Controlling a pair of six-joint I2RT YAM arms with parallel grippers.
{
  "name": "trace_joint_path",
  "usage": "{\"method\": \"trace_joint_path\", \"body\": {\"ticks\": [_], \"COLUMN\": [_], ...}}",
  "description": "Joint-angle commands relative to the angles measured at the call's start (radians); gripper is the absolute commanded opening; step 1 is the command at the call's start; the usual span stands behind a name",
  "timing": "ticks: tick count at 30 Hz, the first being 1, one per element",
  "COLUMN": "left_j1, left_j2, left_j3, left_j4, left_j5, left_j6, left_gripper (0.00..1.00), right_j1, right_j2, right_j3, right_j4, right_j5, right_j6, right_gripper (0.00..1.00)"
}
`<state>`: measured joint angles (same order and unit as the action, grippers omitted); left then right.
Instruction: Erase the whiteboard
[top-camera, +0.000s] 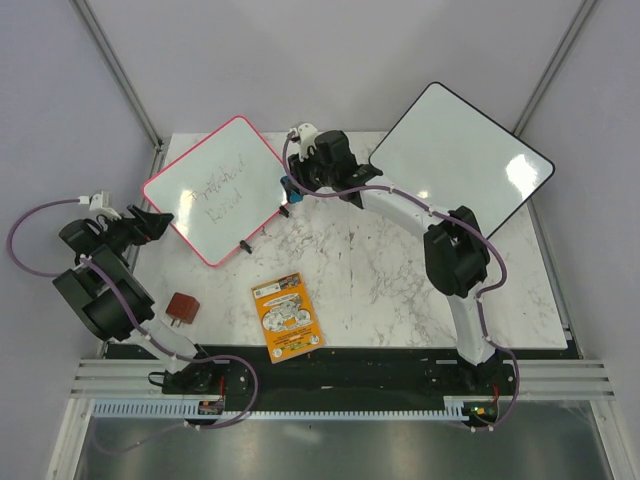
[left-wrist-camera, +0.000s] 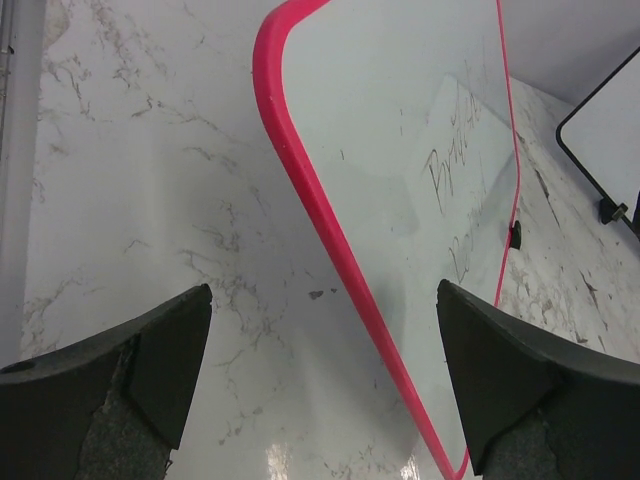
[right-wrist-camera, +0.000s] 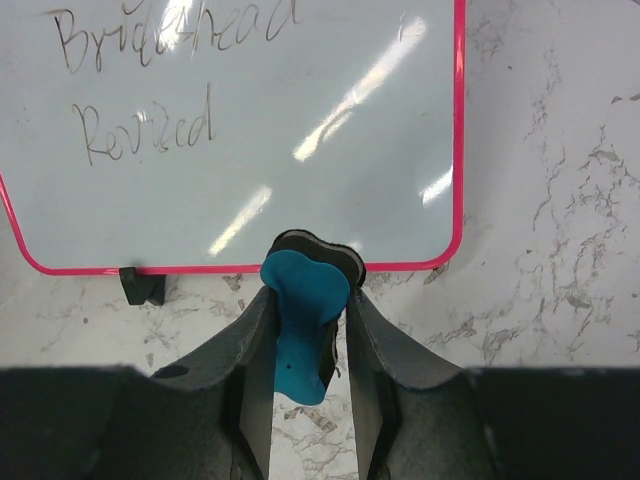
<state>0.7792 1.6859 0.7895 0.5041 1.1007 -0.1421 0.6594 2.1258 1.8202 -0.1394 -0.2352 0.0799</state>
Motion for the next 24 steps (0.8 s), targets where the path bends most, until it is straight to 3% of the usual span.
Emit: {"method": "trace_joint_path", "body": {"ticks": [1, 19, 21, 24], "left_j1": [-0.003, -0.095, -0.098, -0.112], "left_j2": [0.035, 0.113, 0.112, 0.106], "left_j3": [0.039, 0.125, 0.129, 0.134], "left_j4": [0.097, 0.05, 0.036, 0.008], "left_j5": [0.053, 0.007, 0.001, -0.008], "left_j6": [-0.065, -0.005, 0.006, 0.038], "left_gripper": [0.99, 0.96, 0.94, 0.81], "right_j1": [0.008, 0.008, 0.006, 0.006], "right_j2": [0.02, 0.003, -0.004, -0.012], "right_j3": [0.063, 0.033, 0.025, 0.014], "right_j4": [0.0, -0.008, -0.005, -0.005], "right_j5": [-0.007, 0.017, 0.023, 0.028], "right_j6": [0.008, -0.011, -0.017, -0.023], "right_gripper": [0.0, 0.0, 0.0, 0.0]}}
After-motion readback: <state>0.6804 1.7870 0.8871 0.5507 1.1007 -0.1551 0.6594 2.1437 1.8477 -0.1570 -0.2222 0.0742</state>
